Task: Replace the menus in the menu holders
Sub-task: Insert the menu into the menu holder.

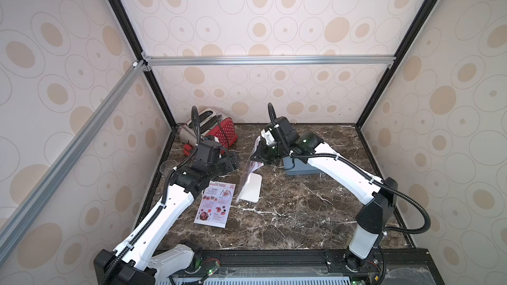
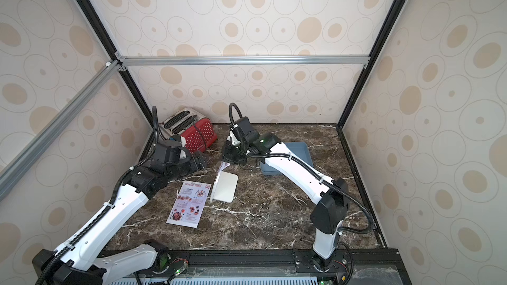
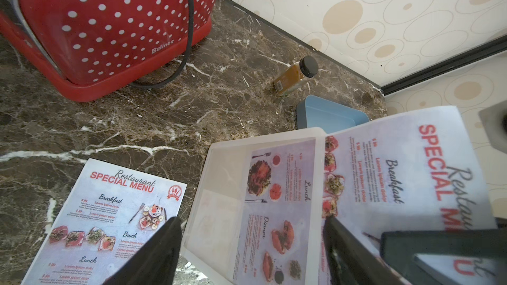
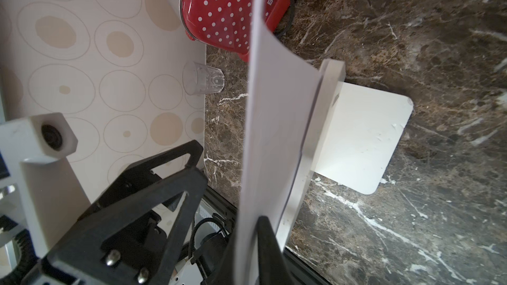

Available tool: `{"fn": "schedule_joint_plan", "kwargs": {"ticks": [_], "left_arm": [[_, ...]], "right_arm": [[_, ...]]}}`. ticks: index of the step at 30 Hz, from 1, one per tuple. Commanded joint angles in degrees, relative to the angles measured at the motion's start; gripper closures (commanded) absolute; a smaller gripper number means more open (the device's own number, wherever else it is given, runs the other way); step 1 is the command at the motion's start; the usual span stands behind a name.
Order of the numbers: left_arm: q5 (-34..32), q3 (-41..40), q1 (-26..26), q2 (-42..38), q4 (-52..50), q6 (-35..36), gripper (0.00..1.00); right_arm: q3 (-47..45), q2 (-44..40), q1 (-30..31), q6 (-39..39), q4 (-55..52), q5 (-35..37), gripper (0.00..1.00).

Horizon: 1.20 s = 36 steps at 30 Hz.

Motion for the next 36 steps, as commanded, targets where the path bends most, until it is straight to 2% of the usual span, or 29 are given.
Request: {"fn": "schedule_joint_plan", "kwargs": {"ticks": [1,7,11,15,17,19,22,25,29,31,34,36], "left_arm": [[-0.88,1.94,0.33,0.18,-1.77,-1.15,0.20],[-0.52,1.53,0.41,0.65,-1.06,-1.49,0.20],[0.28,0.59,0.40,0.67,-0.18,-1.83,0.20],[0.89,0.45,0.36,0.94,0.48,-1.83,0.20],[1.25,0.57,0.35,1.20,0.52,-1.77,0.20],[1.43,0.72,0.41,1.18,0.34,-1.59,0.20],[1.43,0.88,0.32,1.22,-0.17,-1.25,0.20],[1.51,0.89,0.34,1.16,-0.35,-1.13,0.20],[1.38,1.23,0.33,1.14,-0.65,-0.89,0.20],[1.52,1.33,0.41,1.16,-0.63,-0.80,0.20],[1.67,1.24,0.35,1.08,-0.64,-0.80,0.20],[1.87,1.24,0.40,1.21,-0.90,-0.71,0.20]], "right_arm": [[1.93,1.99,0.75,-0.13,-2.36,1.43,0.75],[6.26,2.52,0.91,-3.05,-5.79,3.12,0.59],[9.33,0.14,-0.42,-7.84,-9.23,3.95,0.40],[4.42,-5.10,-2.84,-10.64,-5.29,-1.11,0.20],[-0.23,-7.31,-4.89,-8.95,-2.02,-4.37,0.19],[-3.29,-8.95,-6.54,-7.83,-0.94,-4.68,0.21],[-4.38,-9.42,-7.22,-6.34,-0.45,-4.76,0.31],[-3.72,-8.06,-7.23,-5.40,-0.83,-5.95,0.36],[-3.02,-7.51,-7.43,-5.08,-3.58,-2.02,0.32],[-3.69,-7.13,-7.46,-4.32,-2.41,-2.81,0.33],[-2.99,-5.46,-7.46,-3.21,-1.97,-5.84,0.43],[-2.62,-4.82,-7.18,-2.47,-1.71,-6.64,0.54]]}}
